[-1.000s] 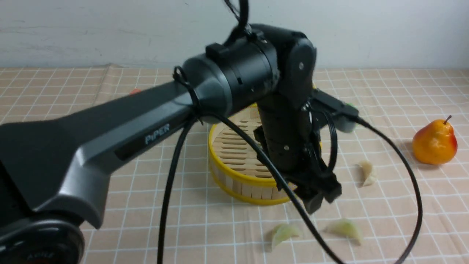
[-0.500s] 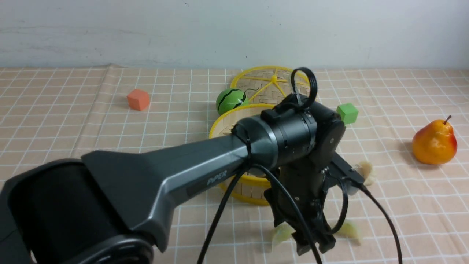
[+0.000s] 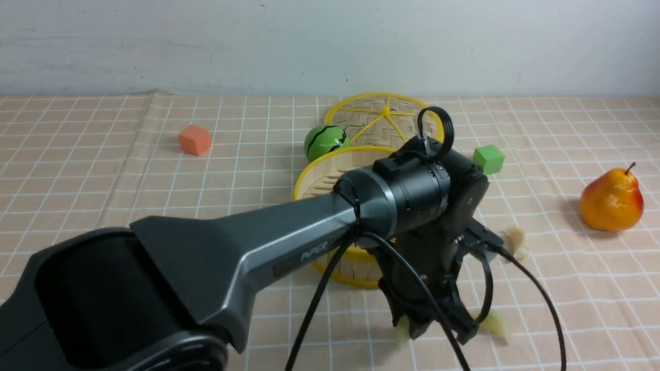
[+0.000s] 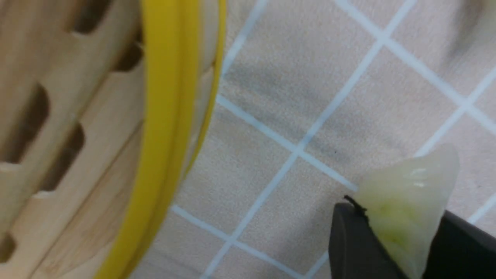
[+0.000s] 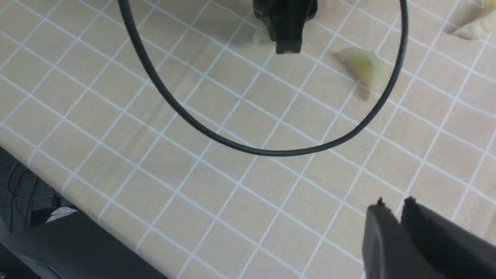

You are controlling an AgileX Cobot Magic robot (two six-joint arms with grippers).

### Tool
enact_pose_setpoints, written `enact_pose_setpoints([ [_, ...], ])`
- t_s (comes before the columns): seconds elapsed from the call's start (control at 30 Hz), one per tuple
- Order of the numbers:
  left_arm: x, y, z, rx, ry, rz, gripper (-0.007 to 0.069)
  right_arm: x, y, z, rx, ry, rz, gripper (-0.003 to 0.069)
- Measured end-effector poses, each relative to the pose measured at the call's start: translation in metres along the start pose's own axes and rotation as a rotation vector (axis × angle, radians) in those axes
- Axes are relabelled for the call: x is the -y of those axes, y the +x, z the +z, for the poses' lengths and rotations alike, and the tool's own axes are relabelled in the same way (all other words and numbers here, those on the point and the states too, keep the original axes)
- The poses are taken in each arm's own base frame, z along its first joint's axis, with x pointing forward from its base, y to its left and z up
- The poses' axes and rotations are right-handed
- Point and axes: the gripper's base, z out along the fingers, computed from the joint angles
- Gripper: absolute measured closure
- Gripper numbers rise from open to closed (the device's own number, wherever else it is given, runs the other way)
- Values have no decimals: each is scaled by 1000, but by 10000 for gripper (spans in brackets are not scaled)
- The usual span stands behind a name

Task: Put the dumplings into the steamer on the table with the brown tablecloth.
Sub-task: 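Place the dumpling into the bamboo steamer basket with the left gripper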

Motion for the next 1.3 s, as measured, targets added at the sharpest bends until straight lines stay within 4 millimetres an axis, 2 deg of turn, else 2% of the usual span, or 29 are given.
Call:
enact_pose_setpoints([
  [0.03,0,-1,-2,6,0,0,430,0,0,0,0,0,0,578],
  [0.07,-2,-6,-30,81,-6,-10,430,0,-1,0,15,1,0,577],
  [0.17,-11,-9,-77,198,-25,-43,430,0,-3,0,38,2,0,574],
  [0.23,-20,-9,-94,241,-37,-67,430,0,-4,0,43,3,0,575],
  [0.3,-46,-8,-119,310,-71,-160,430,0,-4,0,45,3,0,575],
  [0.33,-57,-6,-122,320,-82,-199,430,0,-4,0,45,3,0,575],
  [0.37,-79,-3,-123,321,-99,-274,430,0,-4,0,45,3,0,575],
  [0.5,-127,6,-107,295,-132,-439,430,0,-4,0,45,-1,2,575],
  [0.6,-164,10,-86,297,-153,-552,430,0,-4,0,46,-3,12,575],
  [0.67,-174,11,-77,296,-158,-578,430,0,-4,0,46,-4,23,575],
  [0.77,-193,13,-51,276,-155,-623,430,0,-4,0,40,-6,51,573],
  [0.87,-199,13,-29,248,-131,-642,430,0,-4,0,40,-6,70,571],
  [1.0,-198,9,-18,264,-96,-654,417,1,-5,2,28,4,72,570],
  [1.1,-198,8,-7,248,-75,-662,343,3,-7,10,-18,23,68,566],
  [1.17,-197,8,-7,252,-65,-666,270,6,-11,19,-63,42,62,565],
  [1.3,-195,8,-14,253,-55,-670,174,13,-19,38,-136,99,37,565],
])
